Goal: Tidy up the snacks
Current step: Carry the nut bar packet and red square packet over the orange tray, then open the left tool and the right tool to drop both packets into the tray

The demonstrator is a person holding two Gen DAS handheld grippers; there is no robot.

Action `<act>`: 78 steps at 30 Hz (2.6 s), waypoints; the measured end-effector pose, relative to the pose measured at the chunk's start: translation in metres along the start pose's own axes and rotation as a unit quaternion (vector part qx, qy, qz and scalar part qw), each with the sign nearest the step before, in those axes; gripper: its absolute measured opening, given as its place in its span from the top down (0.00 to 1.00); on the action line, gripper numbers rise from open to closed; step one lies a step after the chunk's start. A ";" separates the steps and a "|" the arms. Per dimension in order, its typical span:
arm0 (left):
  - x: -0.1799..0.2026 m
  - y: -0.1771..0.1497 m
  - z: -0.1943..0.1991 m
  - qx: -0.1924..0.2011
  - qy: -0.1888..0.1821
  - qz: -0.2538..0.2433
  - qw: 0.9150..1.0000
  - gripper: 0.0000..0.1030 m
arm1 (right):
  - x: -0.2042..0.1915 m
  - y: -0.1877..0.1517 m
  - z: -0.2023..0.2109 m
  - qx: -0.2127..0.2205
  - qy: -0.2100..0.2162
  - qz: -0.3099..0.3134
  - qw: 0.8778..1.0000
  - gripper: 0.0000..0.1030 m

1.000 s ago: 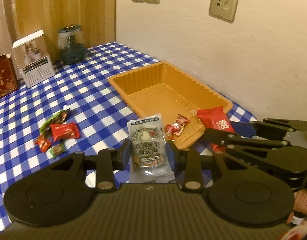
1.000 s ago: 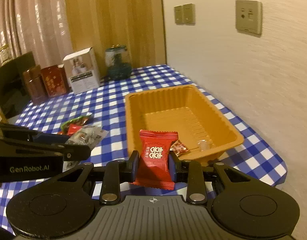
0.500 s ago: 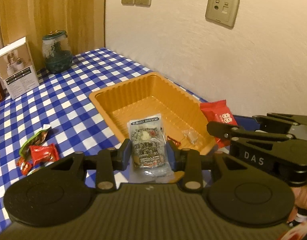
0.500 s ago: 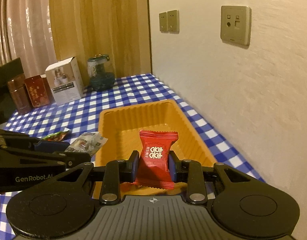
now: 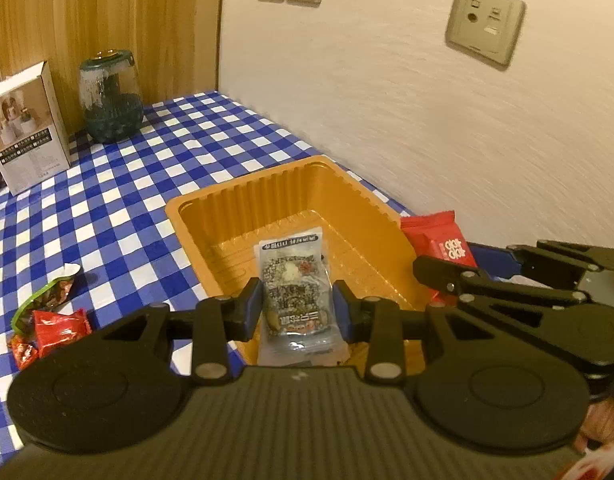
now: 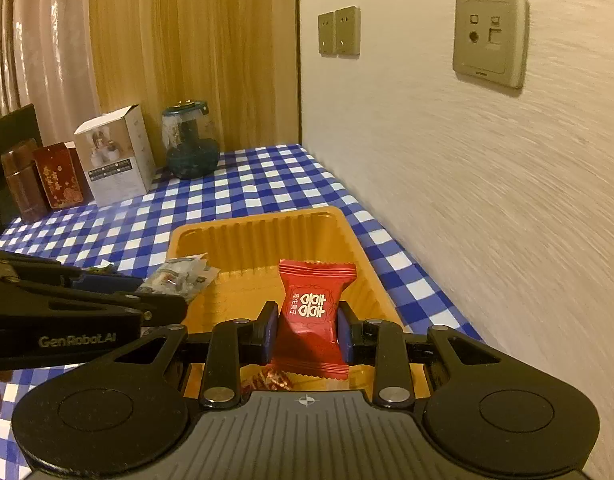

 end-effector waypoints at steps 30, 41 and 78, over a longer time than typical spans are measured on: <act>-0.009 0.021 -0.065 -0.022 0.006 0.026 0.999 0.66 | 0.017 0.005 -0.061 -0.033 0.016 -0.004 0.999 0.70; -0.013 0.028 -0.064 -0.011 0.005 0.018 1.000 0.59 | 0.018 0.004 -0.061 -0.034 0.016 -0.010 0.999 0.70; -0.065 0.004 -0.015 0.005 0.041 0.019 0.999 0.56 | 0.004 0.020 -0.049 0.004 0.037 -0.058 0.998 0.34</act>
Point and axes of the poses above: each gripper's, at about its wrist camera, not at the fingertips, and z roughly against the way its jaws point, x to its right, y to its top, the point moved 9 cm from there along -z, roughly the way its jaws point, and after that the axes turned 8 degrees about z, right-handed, at the moved point
